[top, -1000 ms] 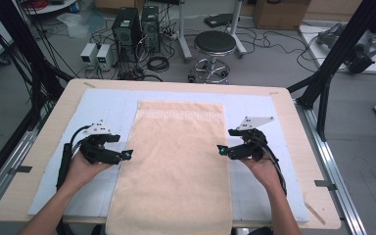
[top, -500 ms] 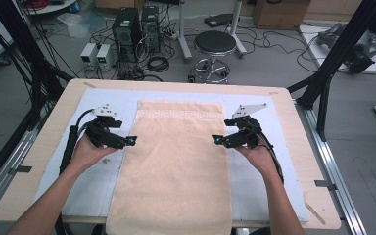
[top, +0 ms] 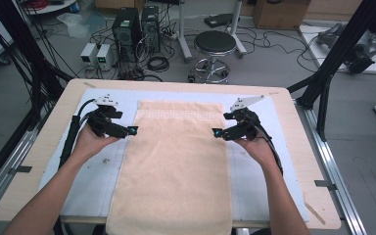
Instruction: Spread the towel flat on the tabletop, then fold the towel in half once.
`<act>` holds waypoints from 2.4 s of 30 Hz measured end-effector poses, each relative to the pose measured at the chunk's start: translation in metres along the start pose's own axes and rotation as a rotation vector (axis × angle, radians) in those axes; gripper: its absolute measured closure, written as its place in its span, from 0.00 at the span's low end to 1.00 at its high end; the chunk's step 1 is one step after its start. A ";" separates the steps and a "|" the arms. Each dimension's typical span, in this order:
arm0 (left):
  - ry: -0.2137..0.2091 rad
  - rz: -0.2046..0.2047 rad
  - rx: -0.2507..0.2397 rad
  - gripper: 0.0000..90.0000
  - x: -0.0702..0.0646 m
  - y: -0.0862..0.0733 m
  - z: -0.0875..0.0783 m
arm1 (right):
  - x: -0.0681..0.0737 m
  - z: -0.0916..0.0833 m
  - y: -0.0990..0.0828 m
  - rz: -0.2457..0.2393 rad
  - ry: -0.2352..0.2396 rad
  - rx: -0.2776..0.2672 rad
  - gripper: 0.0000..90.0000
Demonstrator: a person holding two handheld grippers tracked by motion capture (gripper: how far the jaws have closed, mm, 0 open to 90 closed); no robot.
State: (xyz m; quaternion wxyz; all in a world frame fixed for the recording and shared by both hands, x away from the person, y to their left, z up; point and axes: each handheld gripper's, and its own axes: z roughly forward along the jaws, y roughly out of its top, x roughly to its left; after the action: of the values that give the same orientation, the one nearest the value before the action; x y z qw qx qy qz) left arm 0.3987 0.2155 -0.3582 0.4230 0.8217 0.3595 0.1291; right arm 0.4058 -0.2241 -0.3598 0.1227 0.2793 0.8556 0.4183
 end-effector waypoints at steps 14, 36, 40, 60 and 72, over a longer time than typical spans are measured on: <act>0.053 -0.023 0.006 0.11 0.021 -0.007 0.030 | -0.033 0.007 -0.001 0.053 -0.079 0.018 0.21; 0.140 -0.068 0.147 0.38 0.033 -0.031 0.082 | -0.053 0.064 -0.043 0.162 -0.149 0.170 0.46; 0.145 -0.070 0.140 0.56 0.033 -0.030 0.079 | -0.051 0.064 -0.044 0.169 -0.146 0.160 0.60; 0.037 -0.049 0.045 0.94 0.027 -0.013 0.039 | -0.038 0.026 -0.018 0.153 0.000 0.077 0.92; -0.018 0.065 -0.094 0.94 -0.016 -0.019 -0.038 | 0.016 -0.045 -0.002 -0.015 0.044 -0.022 0.92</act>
State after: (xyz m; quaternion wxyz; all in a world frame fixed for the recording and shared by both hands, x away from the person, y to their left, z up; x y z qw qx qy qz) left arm 0.3588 0.2350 -0.3487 0.4598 0.8134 0.3222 0.1524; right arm 0.3720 -0.2450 -0.3334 0.1101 0.2622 0.8555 0.4327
